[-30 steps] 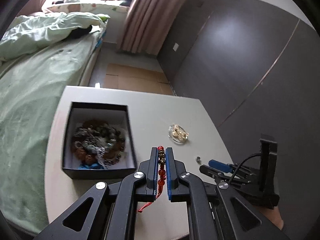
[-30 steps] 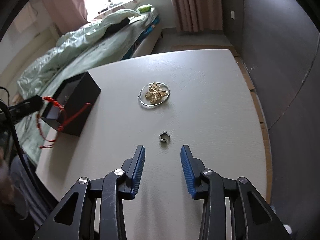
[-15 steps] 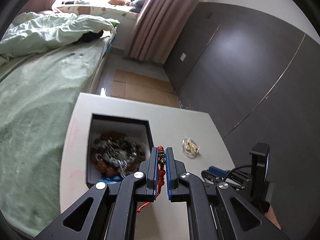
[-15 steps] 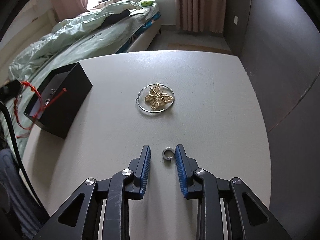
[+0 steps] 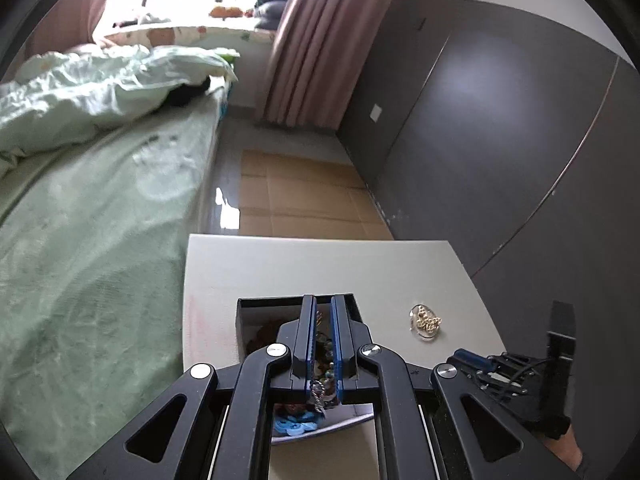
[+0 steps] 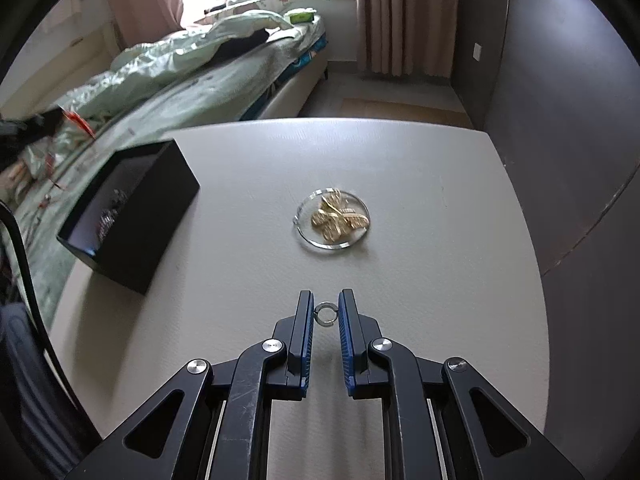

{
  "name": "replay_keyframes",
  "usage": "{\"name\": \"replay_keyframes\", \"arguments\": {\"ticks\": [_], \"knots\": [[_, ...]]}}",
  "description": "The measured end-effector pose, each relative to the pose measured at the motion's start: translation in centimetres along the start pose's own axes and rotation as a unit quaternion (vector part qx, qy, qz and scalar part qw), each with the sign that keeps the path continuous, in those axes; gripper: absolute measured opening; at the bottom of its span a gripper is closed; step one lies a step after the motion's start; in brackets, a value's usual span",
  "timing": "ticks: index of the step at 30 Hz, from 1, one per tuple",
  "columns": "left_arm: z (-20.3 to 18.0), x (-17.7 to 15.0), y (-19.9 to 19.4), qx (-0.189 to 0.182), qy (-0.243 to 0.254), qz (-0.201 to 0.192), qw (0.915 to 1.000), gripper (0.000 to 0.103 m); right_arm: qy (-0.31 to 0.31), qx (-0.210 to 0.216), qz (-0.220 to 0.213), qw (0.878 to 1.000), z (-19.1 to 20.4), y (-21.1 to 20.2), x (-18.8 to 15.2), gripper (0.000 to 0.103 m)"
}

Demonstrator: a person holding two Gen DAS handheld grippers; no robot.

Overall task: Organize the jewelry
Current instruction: 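Carry the red bracelet with the left tool into the box and release, then close the right tool on the small silver ring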

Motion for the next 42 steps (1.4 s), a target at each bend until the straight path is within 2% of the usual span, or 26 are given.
{"name": "replay_keyframes", "arguments": {"ticks": [4,5,6,7,8,16,21,29,31,32,33,34,35,38,42], "knots": [[1.0,0.1,1.4,-0.037,-0.005,0.028,0.9989,0.014,-0.005,0.003,-0.018,1.0,1.0,-0.6,0.6,0.014],[1.3,0.0,1.6,-0.042,-0.009,0.027,0.9987,0.027,-0.007,0.005,-0.022,1.0,1.3,-0.7,0.7,0.014],[1.6,-0.1,1.7,-0.044,-0.013,0.025,0.9986,0.046,-0.01,0.006,-0.028,1.0,1.6,-0.9,0.8,0.014],[1.9,-0.3,1.6,-0.047,-0.018,0.019,0.9986,0.06,-0.011,0.005,-0.032,0.999,1.9,-1.1,1.1,0.014],[2.4,-0.5,1.4,-0.049,-0.023,0.009,0.9985,0.063,-0.012,0.005,-0.036,0.999,2.3,-1.4,1.3,0.014],[4.3,-0.7,0.5,-0.045,-0.025,0.002,0.9987,0.064,-0.043,0.057,-0.069,0.995,6.9,-4.0,4.4,0.014],[5.8,-0.6,-0.5,-0.042,-0.032,-0.006,0.9986,0.064,-0.072,0.082,-0.068,0.992,10.4,-4.0,6.3,0.014],[8.2,-0.5,-1.9,-0.041,-0.061,-0.023,0.997,0.066,-0.096,0.106,-0.06,0.988,13.9,-4.0,8.4,0.014],[8.4,-0.4,-2.1,-0.041,-0.062,-0.025,0.9969,0.07,-0.1,0.113,-0.065,0.986,14.5,-4.2,8.9,0.014],[8.4,-0.4,-2.2,-0.042,-0.063,-0.026,0.9968,0.072,-0.098,0.113,-0.066,0.986,14.6,-4.2,9.2,0.017],[8.4,-0.4,-2.2,-0.041,-0.064,-0.028,0.9967,0.077,-0.095,0.114,-0.06,0.987,14.6,-4.1,9.4,0.032],[8.4,-0.5,-2.2,-0.04,-0.064,-0.03,0.9967,0.08,-0.09,0.116,-0.058,0.987,14.5,-4.0,9.5,0.052],[8.3,-0.5,-2.3,-0.035,-0.065,-0.034,0.9967,0.081,-0.085,0.117,-0.062,0.988,14.1,-4.0,9.5,0.057],[8.0,-0.6,-2.3,-0.018,-0.067,-0.045,0.9966,0.081,-0.071,0.124,-0.077,0.987,12.3,-4.3,9.1,0.057],[6.7,-0.5,-1.5,-0.009,-0.057,-0.037,0.9976,0.081,-0.027,0.14,-0.089,0.986,8.7,-4.6,8.4,0.057]]}}
Point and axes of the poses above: each gripper's, at about its wrist camera, not at the fingertips, and y roughly the way its jaws point, z to its left, x to its top, the point moved 4 cm from there along y, roughly the way its jaws point, and after that the axes turned 15 degrees about z, right-handed, at the moved point
